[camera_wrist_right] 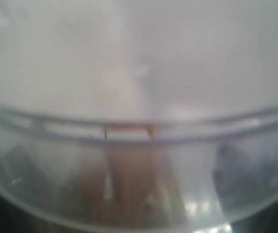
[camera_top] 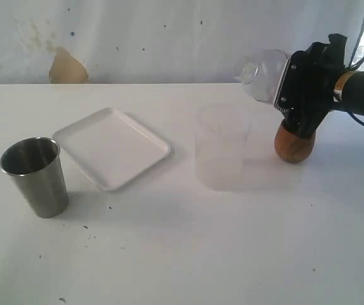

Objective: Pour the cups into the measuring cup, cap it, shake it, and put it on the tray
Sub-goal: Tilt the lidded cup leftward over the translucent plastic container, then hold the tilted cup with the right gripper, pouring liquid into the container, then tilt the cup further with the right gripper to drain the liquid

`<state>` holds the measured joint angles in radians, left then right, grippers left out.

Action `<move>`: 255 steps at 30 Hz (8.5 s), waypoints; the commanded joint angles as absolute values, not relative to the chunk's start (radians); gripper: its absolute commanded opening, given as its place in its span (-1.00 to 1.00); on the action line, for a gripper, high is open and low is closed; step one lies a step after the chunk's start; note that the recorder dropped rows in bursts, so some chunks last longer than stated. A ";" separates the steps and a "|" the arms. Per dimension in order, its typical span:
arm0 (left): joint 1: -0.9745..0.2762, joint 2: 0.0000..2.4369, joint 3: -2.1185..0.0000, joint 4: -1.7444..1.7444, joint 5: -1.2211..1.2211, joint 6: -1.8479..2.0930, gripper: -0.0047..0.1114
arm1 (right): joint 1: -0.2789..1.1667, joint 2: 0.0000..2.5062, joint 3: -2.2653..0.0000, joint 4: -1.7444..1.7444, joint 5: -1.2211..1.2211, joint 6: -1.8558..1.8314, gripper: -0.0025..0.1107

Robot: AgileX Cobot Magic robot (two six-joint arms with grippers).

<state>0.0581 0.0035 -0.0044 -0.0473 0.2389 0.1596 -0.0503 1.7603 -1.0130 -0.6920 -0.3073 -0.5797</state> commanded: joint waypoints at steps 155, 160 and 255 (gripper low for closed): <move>0.056 0.000 0.000 -0.047 0.233 0.158 -0.92 | -0.051 1.725 -1.155 -0.662 -0.409 -1.369 -0.96; 0.056 0.000 0.000 -0.047 0.233 0.158 -0.92 | -0.051 1.725 -1.155 -0.662 -0.423 -1.369 -0.96; 0.056 0.000 0.000 -0.047 0.233 0.158 -0.92 | -0.051 1.729 -1.155 -0.664 -0.513 -1.531 -0.96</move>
